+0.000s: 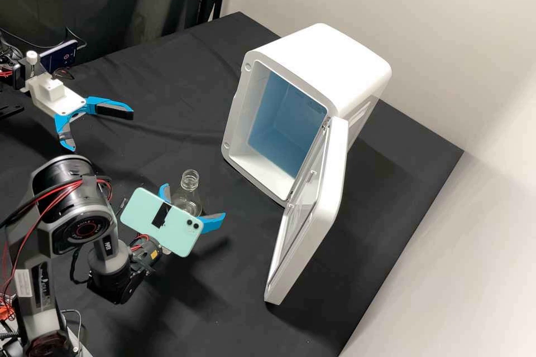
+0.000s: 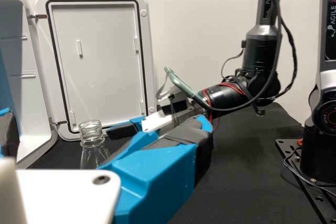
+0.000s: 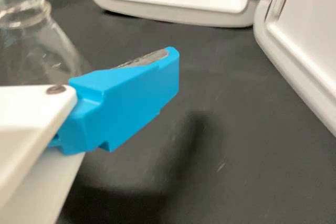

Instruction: Place the flask in the incubator

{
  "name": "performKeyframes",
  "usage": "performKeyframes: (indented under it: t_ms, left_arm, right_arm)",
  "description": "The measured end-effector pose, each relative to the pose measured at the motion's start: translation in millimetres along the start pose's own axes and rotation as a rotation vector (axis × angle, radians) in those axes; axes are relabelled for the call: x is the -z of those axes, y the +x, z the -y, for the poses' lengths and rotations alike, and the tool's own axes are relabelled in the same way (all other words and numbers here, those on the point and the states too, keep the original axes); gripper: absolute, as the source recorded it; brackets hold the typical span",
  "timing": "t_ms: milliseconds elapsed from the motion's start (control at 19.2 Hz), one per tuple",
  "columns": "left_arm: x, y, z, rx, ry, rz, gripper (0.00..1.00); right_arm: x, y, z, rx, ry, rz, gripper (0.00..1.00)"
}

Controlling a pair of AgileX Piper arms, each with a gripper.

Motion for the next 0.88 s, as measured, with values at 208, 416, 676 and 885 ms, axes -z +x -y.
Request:
performKeyframes:
  t_ms: [208,416,676,885]
  left_arm:
    - [0.0,0.0,0.0,0.0,0.0,0.0,1.0]
    - [0.0,0.0,0.0,0.0,0.0,0.0,1.0]
    - [0.0,0.0,0.0,0.0,0.0,0.0,1.0]
    - [0.1,0.1,0.4,0.002,-0.001,0.0,1.0]
  right_arm:
    - [2.9,9.1,-1.3,-0.012,-0.024,-0.006,1.0]
    - [6.0,15.9,3.0,0.0,-0.044,-0.01,1.0]
    - [7.6,20.6,12.1,0.038,-0.044,-0.013,0.0]
    - [7.4,21.6,11.7,0.037,-0.045,-0.014,0.0]
